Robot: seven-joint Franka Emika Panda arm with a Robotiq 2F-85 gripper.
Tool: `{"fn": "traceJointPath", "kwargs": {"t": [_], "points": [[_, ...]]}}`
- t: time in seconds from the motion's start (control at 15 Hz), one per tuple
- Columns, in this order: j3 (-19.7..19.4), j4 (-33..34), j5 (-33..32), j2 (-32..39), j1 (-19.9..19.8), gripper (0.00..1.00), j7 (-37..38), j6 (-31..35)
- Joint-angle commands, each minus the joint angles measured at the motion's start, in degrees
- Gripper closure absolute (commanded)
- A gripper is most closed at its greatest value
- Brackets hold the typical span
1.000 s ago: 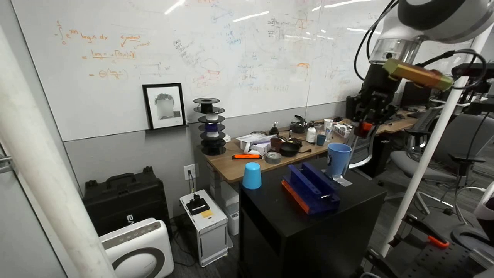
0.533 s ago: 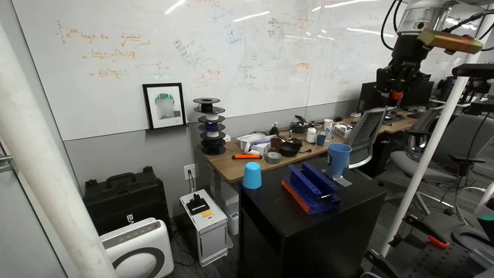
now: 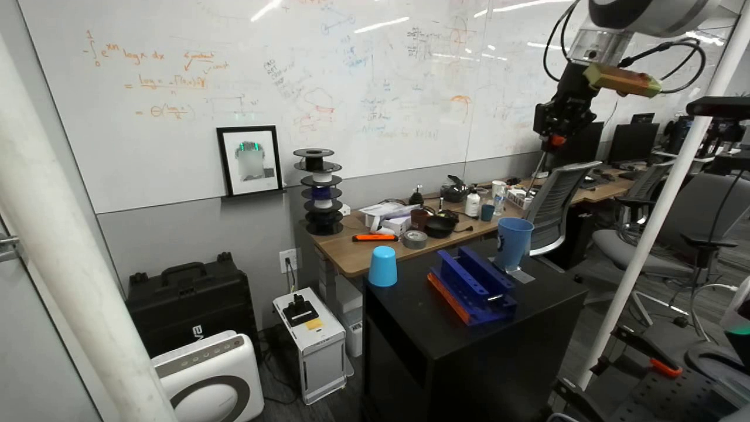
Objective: Pick up the orange object tool and put it in the cup
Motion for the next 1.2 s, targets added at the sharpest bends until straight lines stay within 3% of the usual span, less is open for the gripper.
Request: {"fn": "traceJointPath", "kwargs": {"t": [0.0, 0.6, 0.67, 0.73, 1.13], "points": [[-0.99, 6.14, 3.69, 10.69, 1.32, 0.96, -2.93, 2.68], [-2.62, 12.11, 6.64, 26.62, -1.74, 0.96, -3.93, 0.97], [-2.67, 12.55, 7.42, 26.90, -2.05, 0.57, -4.05, 0.18], [-2.56, 12.67, 8.08, 26.11, -2.27, 0.57, -4.40, -0.88], [-0.66, 8.72, 11.97, 11.22, -0.42, 0.12, -14.39, -14.75]]}}
